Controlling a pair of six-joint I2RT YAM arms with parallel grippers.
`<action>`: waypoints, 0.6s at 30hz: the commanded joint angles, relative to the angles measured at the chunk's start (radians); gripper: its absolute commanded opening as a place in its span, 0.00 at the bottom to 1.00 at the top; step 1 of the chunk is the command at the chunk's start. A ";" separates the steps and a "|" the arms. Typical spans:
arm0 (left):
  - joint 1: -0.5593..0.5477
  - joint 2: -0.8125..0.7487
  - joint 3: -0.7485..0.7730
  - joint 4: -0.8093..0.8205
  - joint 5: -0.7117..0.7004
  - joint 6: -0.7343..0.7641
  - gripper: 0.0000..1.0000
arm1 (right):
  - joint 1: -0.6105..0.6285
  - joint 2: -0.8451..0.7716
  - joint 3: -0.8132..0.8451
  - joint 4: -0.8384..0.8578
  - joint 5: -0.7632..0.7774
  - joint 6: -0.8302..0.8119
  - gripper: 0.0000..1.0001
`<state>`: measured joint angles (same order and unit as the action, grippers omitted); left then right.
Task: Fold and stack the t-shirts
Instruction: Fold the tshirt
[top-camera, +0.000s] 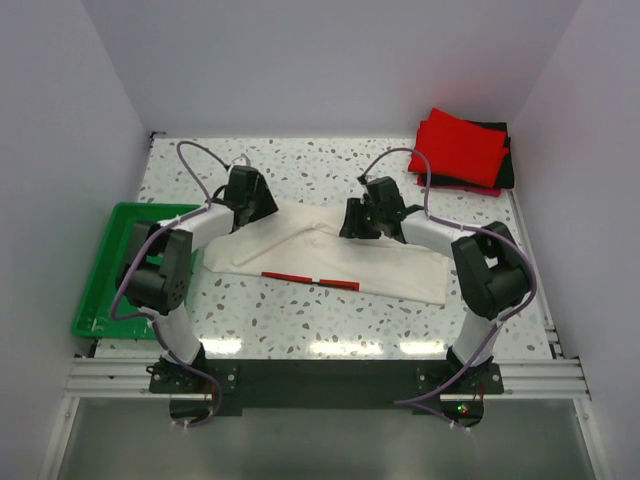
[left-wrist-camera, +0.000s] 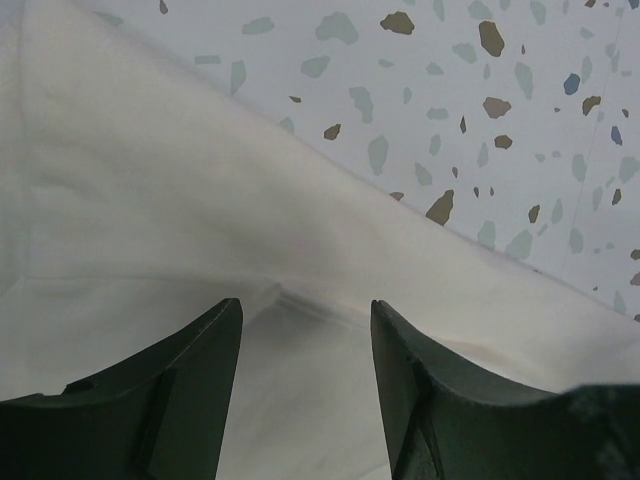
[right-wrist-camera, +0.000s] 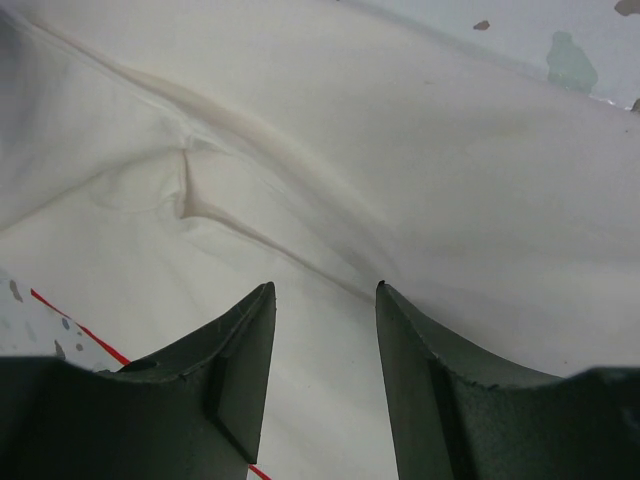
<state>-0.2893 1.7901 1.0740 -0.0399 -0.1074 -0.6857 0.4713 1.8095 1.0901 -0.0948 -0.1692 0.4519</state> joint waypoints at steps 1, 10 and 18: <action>0.002 0.025 0.056 -0.021 0.021 0.038 0.59 | 0.006 -0.053 0.001 0.044 -0.029 -0.009 0.48; 0.001 0.075 0.084 -0.046 0.008 0.055 0.57 | 0.006 -0.053 -0.002 0.050 -0.032 -0.010 0.48; -0.001 0.055 0.061 -0.034 0.044 0.054 0.31 | 0.006 -0.064 -0.004 0.046 -0.024 -0.009 0.48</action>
<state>-0.2893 1.8687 1.1202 -0.0929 -0.0834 -0.6563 0.4713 1.7935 1.0885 -0.0814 -0.1795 0.4515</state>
